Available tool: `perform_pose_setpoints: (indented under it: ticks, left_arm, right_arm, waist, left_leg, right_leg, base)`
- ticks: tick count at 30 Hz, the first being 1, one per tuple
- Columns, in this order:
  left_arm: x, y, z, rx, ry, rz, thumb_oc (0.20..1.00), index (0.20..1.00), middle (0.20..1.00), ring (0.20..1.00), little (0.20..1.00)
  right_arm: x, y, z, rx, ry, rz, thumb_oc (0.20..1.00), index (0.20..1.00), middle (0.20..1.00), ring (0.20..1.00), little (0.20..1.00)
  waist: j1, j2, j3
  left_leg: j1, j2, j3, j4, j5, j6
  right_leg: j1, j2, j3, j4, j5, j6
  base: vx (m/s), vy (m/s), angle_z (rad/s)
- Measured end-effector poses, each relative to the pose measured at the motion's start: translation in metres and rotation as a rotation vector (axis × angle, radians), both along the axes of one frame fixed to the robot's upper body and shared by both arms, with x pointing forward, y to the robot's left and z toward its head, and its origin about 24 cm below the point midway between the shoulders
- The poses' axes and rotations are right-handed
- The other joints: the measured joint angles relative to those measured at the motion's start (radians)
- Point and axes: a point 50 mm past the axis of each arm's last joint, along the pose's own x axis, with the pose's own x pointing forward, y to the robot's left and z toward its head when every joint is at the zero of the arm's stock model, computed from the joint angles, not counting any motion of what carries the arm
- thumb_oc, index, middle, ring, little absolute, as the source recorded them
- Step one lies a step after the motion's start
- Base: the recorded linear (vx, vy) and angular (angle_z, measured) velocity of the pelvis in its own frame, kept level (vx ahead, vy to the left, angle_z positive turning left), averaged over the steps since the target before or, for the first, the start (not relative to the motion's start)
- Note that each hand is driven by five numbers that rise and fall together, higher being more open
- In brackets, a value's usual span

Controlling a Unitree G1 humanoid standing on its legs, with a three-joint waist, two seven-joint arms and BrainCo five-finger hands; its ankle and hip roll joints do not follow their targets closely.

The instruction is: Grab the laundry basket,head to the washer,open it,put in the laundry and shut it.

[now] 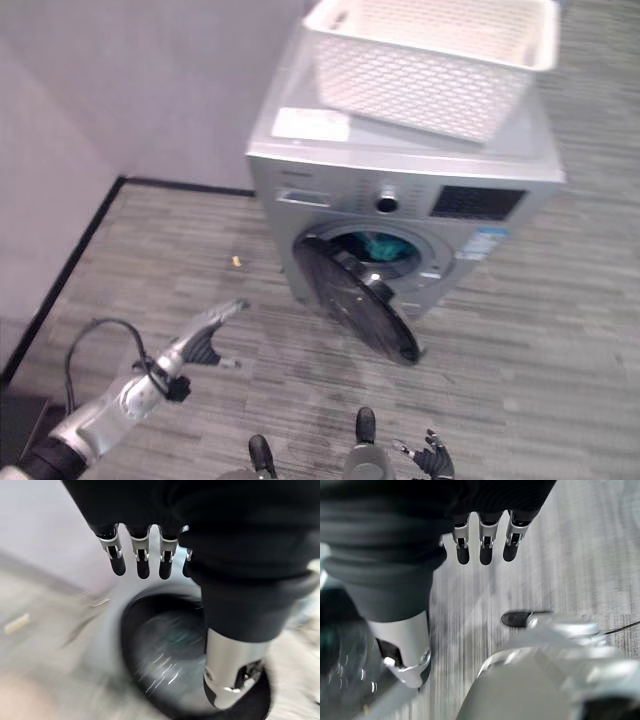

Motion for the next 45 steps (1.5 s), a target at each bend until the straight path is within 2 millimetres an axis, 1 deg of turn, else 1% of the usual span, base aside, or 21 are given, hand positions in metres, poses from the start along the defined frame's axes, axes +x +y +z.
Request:
perform_pose_setpoints:
  ticks: [2, 5, 8, 12, 14, 15, 18, 19, 24, 25, 26, 30, 31, 32, 34, 35, 36, 37, 39, 40, 45]
  left_arm:
    - [-0.011, -0.005, -0.026, -0.037, 0.150, 0.073, 1.000, 1.000, 1.000, 1.000, 1.000]
    - [0.001, -0.030, -0.038, 0.009, 0.200, -0.014, 1.000, 1.000, 1.000, 1.000, 1.000]
    - [0.025, -0.072, -0.027, 0.042, 0.126, -0.171, 1.000, 1.000, 1.000, 1.000, 1.000]
    - [0.055, -0.115, -0.026, 0.167, 0.060, -0.277, 1.000, 1.000, 1.000, 1.000, 1.000]
    - [0.061, -0.132, -0.030, 0.255, 0.048, -0.326, 1.000, 1.000, 1.000, 1.000, 1.000]
    - [0.061, -0.145, -0.031, 0.297, 0.027, -0.372, 1.000, 1.000, 1.000, 1.000, 1.000]
    - [0.065, -0.159, -0.027, 0.380, -0.018, -0.446, 1.000, 1.000, 1.000, 1.000, 1.000]
    - [0.066, -0.168, -0.023, 0.394, -0.044, -0.477, 1.000, 1.000, 1.000, 1.000, 1.000]
    - [0.075, -0.165, -0.019, 0.467, -0.067, -0.482, 1.000, 1.000, 1.000, 1.000, 1.000]
    - [0.088, -0.156, -0.010, 0.516, -0.101, -0.465, 1.000, 1.000, 1.000, 1.000, 1.000]
    - [0.103, -0.151, 0.005, 0.546, -0.150, -0.447, 1.000, 1.000, 1.000, 1.000, 1.000]
    - [0.136, -0.145, 0.047, 0.605, -0.271, -0.413, 1.000, 1.000, 1.000, 1.000, 1.000]
    - [0.151, -0.144, 0.072, 0.630, -0.319, -0.407, 1.000, 1.000, 1.000, 1.000, 1.000]
    - [0.154, -0.141, 0.077, 0.620, -0.326, -0.387, 1.000, 1.000, 1.000, 1.000, 1.000]
    - [0.169, -0.128, 0.100, 0.621, -0.370, -0.321, 1.000, 1.000, 1.000, 1.000, 1.000]
    - [0.181, -0.113, 0.125, 0.625, -0.419, -0.256, 1.000, 1.000, 1.000, 1.000, 1.000]
    - [0.181, -0.113, 0.125, 0.625, -0.419, -0.256, 1.000, 1.000, 1.000, 1.000, 1.000]
    - [0.193, -0.090, 0.151, 0.689, -0.464, -0.199, 1.000, 1.000, 1.000, 1.000, 1.000]
    - [0.202, -0.071, 0.172, 0.716, -0.502, -0.117, 1.000, 1.000, 1.000, 1.000, 1.000]
    - [0.206, -0.061, 0.193, 0.727, -0.558, -0.062, 1.000, 1.000, 1.000, 1.000, 1.000]
    - [0.204, -0.080, 0.189, 0.678, -0.588, -0.090, 1.000, 1.000, 1.000, 1.000, 1.000]
  right_arm:
    - [0.001, 0.002, -0.001, 0.010, 0.002, 0.003, 1.000, 1.000, 1.000, 1.000, 1.000]
    - [0.005, 0.006, -0.001, 0.032, 0.004, -0.011, 1.000, 1.000, 1.000, 1.000, 1.000]
    - [0.006, 0.014, -0.003, 0.047, 0.005, -0.003, 1.000, 1.000, 1.000, 1.000, 1.000]
    - [0.006, 0.012, -0.003, 0.025, 0.016, -0.006, 1.000, 1.000, 1.000, 1.000, 1.000]
    - [0.010, 0.014, -0.002, 0.027, 0.008, 0.001, 1.000, 1.000, 1.000, 1.000, 1.000]
    - [0.012, 0.015, -0.002, 0.026, -0.002, 0.008, 1.000, 1.000, 1.000, 1.000, 1.000]
    - [0.016, 0.012, 0.000, 0.025, -0.012, 0.000, 1.000, 1.000, 1.000, 1.000, 1.000]
    - [0.017, 0.006, 0.001, 0.011, -0.014, -0.006, 1.000, 1.000, 1.000, 1.000, 1.000]
    - [0.024, -0.001, 0.006, -0.005, -0.045, 0.002, 1.000, 1.000, 1.000, 1.000, 1.000]
    - [0.030, -0.003, 0.011, -0.011, -0.077, 0.012, 1.000, 1.000, 1.000, 1.000, 1.000]
    - [0.030, -0.008, 0.013, -0.023, -0.083, 0.013, 1.000, 1.000, 1.000, 1.000, 1.000]
    - [0.034, -0.011, 0.017, -0.028, -0.105, 0.023, 1.000, 1.000, 1.000, 1.000, 1.000]
    - [0.037, -0.013, 0.020, -0.034, -0.124, 0.030, 1.000, 1.000, 1.000, 1.000, 1.000]
    - [0.039, -0.014, 0.022, -0.036, -0.131, 0.035, 1.000, 1.000, 1.000, 1.000, 1.000]
    - [0.046, -0.012, 0.029, -0.026, -0.185, 0.043, 1.000, 1.000, 1.000, 1.000, 1.000]
    - [0.051, -0.010, 0.033, -0.013, -0.229, 0.050, 1.000, 1.000, 1.000, 1.000, 1.000]
    - [0.051, -0.010, 0.033, -0.013, -0.229, 0.050, 1.000, 1.000, 1.000, 1.000, 1.000]
    - [0.058, -0.008, 0.039, 0.006, -0.273, 0.056, 1.000, 1.000, 1.000, 1.000, 1.000]
    - [0.060, -0.008, 0.041, 0.010, -0.286, 0.063, 1.000, 1.000, 1.000, 1.000, 1.000]
    - [0.061, -0.005, 0.044, 0.019, -0.303, 0.081, 1.000, 1.000, 1.000, 1.000, 1.000]
    - [0.070, 0.000, 0.051, 0.024, -0.358, 0.098, 1.000, 1.000, 1.000, 1.000, 1.000]
  waist:
    - [0.006, -0.026, -0.002]
    - [0.006, -0.055, -0.011]
    - [-0.026, -0.071, -0.018]
    - [-0.071, -0.063, -0.015]
    - [-0.095, -0.062, -0.010]
    - [-0.125, -0.061, -0.004]
    - [-0.139, -0.060, 0.015]
    - [-0.169, -0.063, 0.038]
    - [-0.193, -0.077, 0.071]
    - [-0.205, -0.086, 0.081]
    - [-0.234, -0.090, 0.097]
    - [-0.252, -0.101, 0.114]
    - [-0.255, -0.098, 0.113]
    - [-0.258, -0.098, 0.115]
    - [-0.264, -0.102, 0.115]
    - [-0.274, -0.109, 0.118]
    - [-0.274, -0.109, 0.118]
    - [-0.295, -0.114, 0.118]
    - [-0.301, -0.114, 0.118]
    - [-0.306, -0.114, 0.117]
    - [-0.295, -0.115, 0.118]
  left_leg:
    - [-0.022, -0.008, -0.046, 0.002, 0.018, 0.008]
    - [-0.038, -0.016, -0.064, 0.002, 0.025, 0.013]
    - [-0.051, -0.020, -0.056, 0.002, 0.029, 0.015]
    - [-0.058, -0.020, -0.031, 0.002, 0.031, 0.016]
    - [-0.060, -0.018, -0.009, 0.002, 0.030, 0.016]
    - [-0.075, -0.017, 0.005, 0.002, 0.030, 0.016]
    - [-0.095, -0.016, 0.037, 0.002, 0.031, 0.016]
    - [-0.093, -0.015, 0.053, 0.002, 0.030, 0.016]
    - [-0.112, -0.008, 0.104, 0.002, 0.027, 0.013]
    - [-0.120, -0.004, 0.140, 0.002, 0.025, 0.010]
    - [-0.127, -0.003, 0.147, 0.002, 0.025, 0.010]
    - [-0.129, 0.007, 0.177, 0.002, 0.019, 0.002]
    - [-0.144, 0.008, 0.179, 0.001, 0.019, 0.002]
    - [-0.148, 0.009, 0.181, 0.001, 0.019, 0.002]
    - [-0.170, 0.011, 0.187, 0.002, 0.021, 0.000]
    - [-0.186, 0.012, 0.192, 0.002, 0.024, -0.003]
    - [-0.186, 0.012, 0.192, 0.002, 0.024, -0.003]
    - [-0.207, 0.013, 0.199, 0.002, 0.024, -0.004]
    - [-0.224, 0.013, 0.203, 0.002, 0.025, -0.003]
    - [-0.251, 0.016, 0.198, 0.002, 0.030, -0.004]
    - [-0.271, 0.022, 0.170, 0.002, 0.036, -0.004]
  right_leg:
    - [0.009, -0.009, -0.044, 0.000, -0.003, 0.001]
    - [0.001, -0.016, -0.054, 0.000, -0.002, 0.002]
    - [-0.020, -0.018, -0.040, 0.000, 0.006, 0.003]
    - [-0.044, -0.018, -0.015, 0.000, 0.016, 0.001]
    - [-0.062, -0.017, 0.007, 0.000, 0.018, 0.000]
    - [-0.086, -0.014, 0.019, 0.000, 0.021, 0.002]
    - [-0.127, -0.011, 0.045, 0.000, 0.042, -0.002]
    - [-0.136, -0.007, 0.065, 0.000, 0.044, -0.002]
    - [-0.189, 0.006, 0.120, 0.000, 0.044, 0.001]
    - [-0.218, 0.012, 0.147, 0.000, 0.055, 0.001]
    - [-0.231, 0.017, 0.154, 0.000, 0.063, -0.007]
    - [-0.250, 0.027, 0.180, -0.001, 0.066, -0.004]
    - [-0.265, 0.028, 0.186, -0.001, 0.072, -0.010]
    - [-0.271, 0.029, 0.188, -0.001, 0.072, -0.010]
    - [-0.296, 0.034, 0.194, 0.000, 0.079, -0.013]
    - [-0.317, 0.036, 0.198, 0.000, 0.084, -0.018]
    - [-0.317, 0.036, 0.198, 0.000, 0.084, -0.018]
    - [-0.342, 0.037, 0.204, 0.000, 0.088, -0.019]
    - [-0.361, 0.036, 0.209, 0.000, 0.090, -0.020]
    - [-0.385, 0.036, 0.204, 0.000, 0.091, -0.021]
    - [-0.386, 0.036, 0.171, 0.000, 0.092, -0.022]
  base:
    - [-0.04, 0.001, 0.60]
    - [-0.04, -0.001, 0.21]
    - [-0.03, 0.008, -0.10]
    - [-0.06, 0.013, -0.20]
    - [-0.08, 0.007, -0.31]
    - [-0.08, -0.002, -0.36]
    - [-0.03, -0.008, -0.36]
    - [-0.05, -0.013, -0.34]
    - [-0.02, -0.023, -0.35]
    - [0.00, -0.047, -0.59]
    - [0.08, -0.011, -0.53]
    - [0.03, -0.041, -0.20]
    - [-0.03, -0.071, -0.13]
    - [-0.03, -0.104, -0.10]
    - [-0.02, -0.071, -0.09]
    - [-0.02, -0.060, -0.07]
    - [-0.02, -0.082, -0.12]
    - [-0.03, -0.051, -0.11]
    - [-0.03, -0.071, -0.07]
    - [0.00, -0.054, 0.07]
    - [0.01, -0.014, 0.16]
